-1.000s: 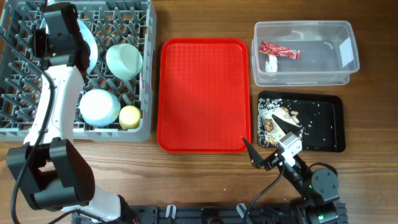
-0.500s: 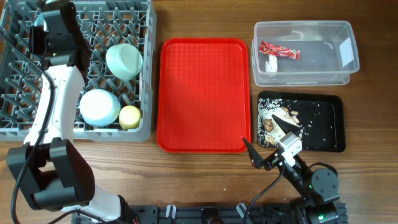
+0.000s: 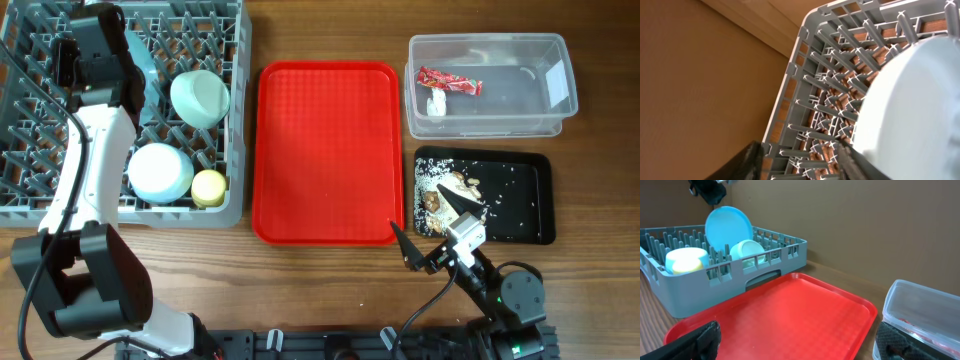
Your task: Sort waste into correct bins and load items into the dishwasher rack
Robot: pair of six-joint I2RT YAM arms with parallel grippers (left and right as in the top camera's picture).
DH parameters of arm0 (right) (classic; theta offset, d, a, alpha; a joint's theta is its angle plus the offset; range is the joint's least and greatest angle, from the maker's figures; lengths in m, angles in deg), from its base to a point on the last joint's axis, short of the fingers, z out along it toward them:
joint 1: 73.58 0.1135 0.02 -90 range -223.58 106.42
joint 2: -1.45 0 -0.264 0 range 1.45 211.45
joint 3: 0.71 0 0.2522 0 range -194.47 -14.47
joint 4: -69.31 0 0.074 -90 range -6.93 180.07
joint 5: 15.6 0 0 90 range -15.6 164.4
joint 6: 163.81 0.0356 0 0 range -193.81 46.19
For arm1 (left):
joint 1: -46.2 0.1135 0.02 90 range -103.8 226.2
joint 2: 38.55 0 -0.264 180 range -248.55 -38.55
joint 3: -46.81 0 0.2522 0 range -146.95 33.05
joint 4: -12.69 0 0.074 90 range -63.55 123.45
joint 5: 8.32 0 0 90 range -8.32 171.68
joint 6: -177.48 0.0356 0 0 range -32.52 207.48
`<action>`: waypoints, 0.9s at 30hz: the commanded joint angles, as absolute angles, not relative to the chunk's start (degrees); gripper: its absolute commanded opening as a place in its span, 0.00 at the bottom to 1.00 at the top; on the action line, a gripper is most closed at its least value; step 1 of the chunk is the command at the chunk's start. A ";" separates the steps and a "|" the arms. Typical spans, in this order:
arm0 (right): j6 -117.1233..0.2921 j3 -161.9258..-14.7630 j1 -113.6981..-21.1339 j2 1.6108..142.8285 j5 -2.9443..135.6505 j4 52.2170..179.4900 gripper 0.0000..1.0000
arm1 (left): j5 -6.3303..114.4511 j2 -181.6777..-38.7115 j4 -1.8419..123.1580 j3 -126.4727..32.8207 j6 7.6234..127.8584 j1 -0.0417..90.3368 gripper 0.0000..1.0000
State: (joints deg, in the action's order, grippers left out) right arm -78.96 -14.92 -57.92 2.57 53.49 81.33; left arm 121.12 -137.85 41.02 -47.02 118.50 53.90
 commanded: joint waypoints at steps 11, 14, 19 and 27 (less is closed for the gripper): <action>-78.33 -14.76 -58.05 2.79 53.86 81.22 1.00 | 119.35 -119.36 51.05 -46.67 97.98 39.80 0.82; -78.31 -14.76 -58.05 2.79 53.86 81.22 1.00 | 113.05 -113.77 60.89 -46.67 90.50 37.53 1.00; -78.31 -14.76 -58.05 2.79 53.84 81.22 1.00 | 104.94 -103.65 75.14 -46.67 79.16 34.58 1.00; -78.33 -14.76 -58.05 2.79 53.86 81.22 1.00 | 79.85 -91.76 88.49 -46.67 73.28 29.97 1.00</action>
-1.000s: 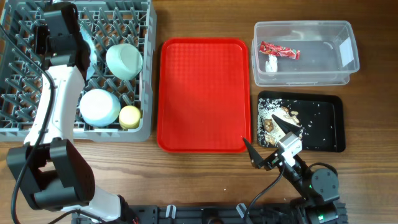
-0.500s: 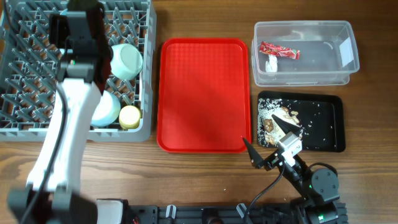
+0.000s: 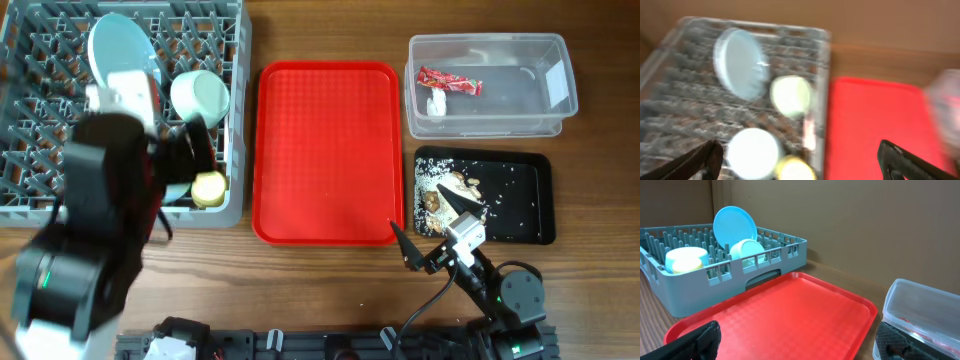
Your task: Sort waste into correct bins and load items into the dishwasher rack
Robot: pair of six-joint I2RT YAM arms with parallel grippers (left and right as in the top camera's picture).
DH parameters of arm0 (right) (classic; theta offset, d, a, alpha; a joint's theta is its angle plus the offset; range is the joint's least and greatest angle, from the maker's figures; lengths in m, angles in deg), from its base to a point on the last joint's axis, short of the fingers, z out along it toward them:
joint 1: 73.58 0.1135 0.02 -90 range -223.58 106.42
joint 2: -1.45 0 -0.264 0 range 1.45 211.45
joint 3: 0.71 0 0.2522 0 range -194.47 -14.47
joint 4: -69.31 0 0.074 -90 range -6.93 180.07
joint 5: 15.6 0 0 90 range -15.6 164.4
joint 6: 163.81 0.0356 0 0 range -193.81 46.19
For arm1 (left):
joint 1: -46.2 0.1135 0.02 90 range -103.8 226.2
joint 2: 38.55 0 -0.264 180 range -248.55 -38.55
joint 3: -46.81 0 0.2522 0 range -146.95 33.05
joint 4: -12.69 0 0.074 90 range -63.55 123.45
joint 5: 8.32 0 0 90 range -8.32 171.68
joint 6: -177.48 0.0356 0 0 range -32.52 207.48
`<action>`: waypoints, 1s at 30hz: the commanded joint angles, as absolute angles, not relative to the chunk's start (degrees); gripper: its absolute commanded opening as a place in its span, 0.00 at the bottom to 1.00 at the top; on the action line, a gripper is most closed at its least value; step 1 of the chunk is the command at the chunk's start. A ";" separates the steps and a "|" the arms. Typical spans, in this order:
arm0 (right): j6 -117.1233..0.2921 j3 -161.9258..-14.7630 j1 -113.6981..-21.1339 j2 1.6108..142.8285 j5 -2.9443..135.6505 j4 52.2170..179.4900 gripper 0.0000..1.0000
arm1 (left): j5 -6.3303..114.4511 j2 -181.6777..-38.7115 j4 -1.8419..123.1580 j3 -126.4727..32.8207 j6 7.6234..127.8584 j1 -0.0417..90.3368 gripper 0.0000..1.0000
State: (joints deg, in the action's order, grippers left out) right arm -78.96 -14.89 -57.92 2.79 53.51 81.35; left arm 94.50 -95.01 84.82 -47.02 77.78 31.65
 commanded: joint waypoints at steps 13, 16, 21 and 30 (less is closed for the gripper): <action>-78.31 -14.76 -58.05 2.79 53.86 81.22 1.00 | 83.85 -84.24 98.24 -46.61 73.33 29.57 1.00; -78.33 -14.76 -58.05 2.79 53.86 81.22 1.00 | 86.02 -82.05 91.51 -44.18 75.25 30.03 1.00; -78.33 -14.76 -58.05 2.79 53.84 81.22 1.00 | 80.68 -73.70 71.90 -30.02 78.24 33.73 1.00; -78.31 -14.76 -58.05 2.79 53.86 81.22 1.00 | 73.53 -56.26 49.46 -0.01 77.96 38.10 1.00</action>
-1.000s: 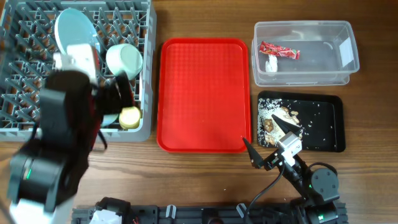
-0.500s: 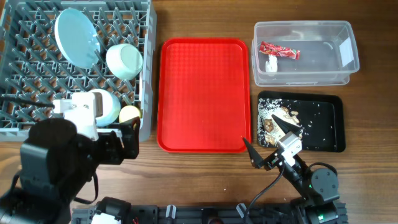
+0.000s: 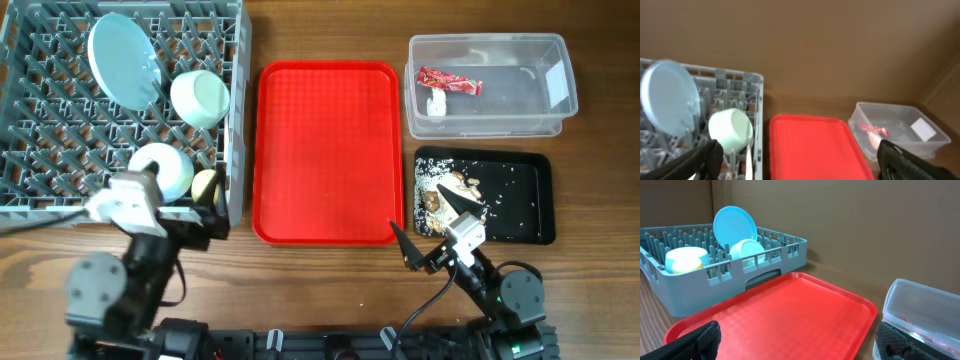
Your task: Sort waste into correct bins and load items into the dishwasher rack
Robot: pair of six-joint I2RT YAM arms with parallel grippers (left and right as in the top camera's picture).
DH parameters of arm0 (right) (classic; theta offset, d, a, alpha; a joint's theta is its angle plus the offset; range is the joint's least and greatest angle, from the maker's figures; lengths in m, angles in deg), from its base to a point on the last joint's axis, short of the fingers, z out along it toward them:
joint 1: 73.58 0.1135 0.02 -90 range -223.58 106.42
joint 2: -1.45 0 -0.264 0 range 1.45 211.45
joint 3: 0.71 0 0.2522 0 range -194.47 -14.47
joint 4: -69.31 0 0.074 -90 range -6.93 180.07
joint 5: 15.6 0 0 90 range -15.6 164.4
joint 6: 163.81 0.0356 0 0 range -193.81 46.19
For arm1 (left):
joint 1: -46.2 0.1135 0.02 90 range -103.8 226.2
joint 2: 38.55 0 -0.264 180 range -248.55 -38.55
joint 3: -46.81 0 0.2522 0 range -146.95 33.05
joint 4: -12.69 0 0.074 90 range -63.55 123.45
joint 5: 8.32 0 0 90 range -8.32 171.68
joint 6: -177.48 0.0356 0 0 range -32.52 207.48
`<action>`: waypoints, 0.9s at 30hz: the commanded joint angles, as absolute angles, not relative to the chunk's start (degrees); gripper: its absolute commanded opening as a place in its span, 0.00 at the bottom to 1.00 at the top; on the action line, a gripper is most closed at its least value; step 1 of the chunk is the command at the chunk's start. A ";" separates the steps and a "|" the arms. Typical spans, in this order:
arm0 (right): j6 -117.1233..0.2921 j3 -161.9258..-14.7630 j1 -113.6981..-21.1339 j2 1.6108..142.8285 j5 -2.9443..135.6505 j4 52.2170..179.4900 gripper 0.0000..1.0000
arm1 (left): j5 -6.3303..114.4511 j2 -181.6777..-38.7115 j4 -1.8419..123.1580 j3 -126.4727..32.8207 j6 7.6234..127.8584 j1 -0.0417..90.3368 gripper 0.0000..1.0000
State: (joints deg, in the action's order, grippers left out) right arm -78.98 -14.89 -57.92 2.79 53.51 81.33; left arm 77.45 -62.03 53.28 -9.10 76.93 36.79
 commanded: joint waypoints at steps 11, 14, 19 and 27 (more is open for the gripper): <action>-78.31 -14.76 -58.05 2.79 53.84 81.22 1.00 | 75.20 -38.86 40.10 23.44 71.97 38.27 1.00; -78.31 -14.76 -58.05 2.79 53.84 81.22 1.00 | 75.28 -38.86 39.01 26.85 71.99 38.27 1.00; -78.33 -14.76 -58.05 2.79 53.86 81.22 1.00 | 75.74 -38.71 36.06 30.18 72.25 37.99 1.00; -78.33 -14.76 -58.05 2.79 53.84 81.22 1.00 | 76.18 -38.78 36.06 30.22 72.21 37.95 1.00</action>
